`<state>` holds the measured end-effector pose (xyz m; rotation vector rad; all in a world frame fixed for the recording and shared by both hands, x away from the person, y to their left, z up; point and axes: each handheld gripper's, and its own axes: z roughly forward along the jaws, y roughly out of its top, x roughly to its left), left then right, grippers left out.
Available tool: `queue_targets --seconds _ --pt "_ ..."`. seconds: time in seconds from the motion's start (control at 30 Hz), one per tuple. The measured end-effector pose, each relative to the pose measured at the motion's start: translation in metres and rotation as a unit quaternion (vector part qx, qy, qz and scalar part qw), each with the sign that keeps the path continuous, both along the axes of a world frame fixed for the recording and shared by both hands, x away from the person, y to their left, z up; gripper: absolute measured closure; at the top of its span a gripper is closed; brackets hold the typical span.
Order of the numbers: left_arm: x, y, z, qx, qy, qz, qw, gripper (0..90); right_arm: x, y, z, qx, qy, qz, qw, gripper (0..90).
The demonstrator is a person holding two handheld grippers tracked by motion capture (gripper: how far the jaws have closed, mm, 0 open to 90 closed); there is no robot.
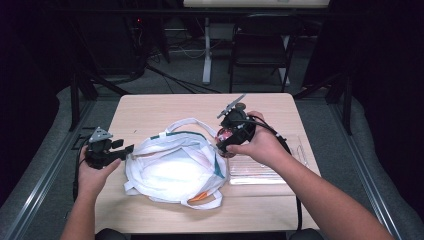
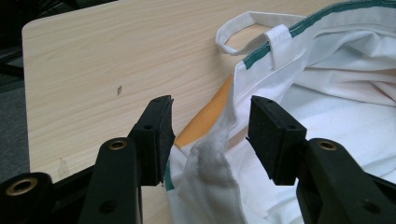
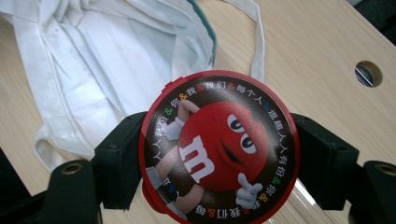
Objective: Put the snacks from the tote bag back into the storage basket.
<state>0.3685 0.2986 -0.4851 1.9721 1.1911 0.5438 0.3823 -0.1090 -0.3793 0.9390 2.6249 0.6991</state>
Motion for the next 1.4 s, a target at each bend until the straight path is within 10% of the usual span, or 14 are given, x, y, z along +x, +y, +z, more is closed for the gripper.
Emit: queue_targets --seconds 0.63,1.4 --pt "0.0 0.0 -0.001 0.003 0.002 0.0 1.0 50.3 0.014 -0.034 -0.024 0.002 0.004 -0.05 0.9987 24.8" --pt "0.001 -0.001 -0.002 0.004 0.003 0.001 1.0 50.3 0.026 -0.05 -0.058 -0.004 0.009 -0.03 0.9995 24.8"
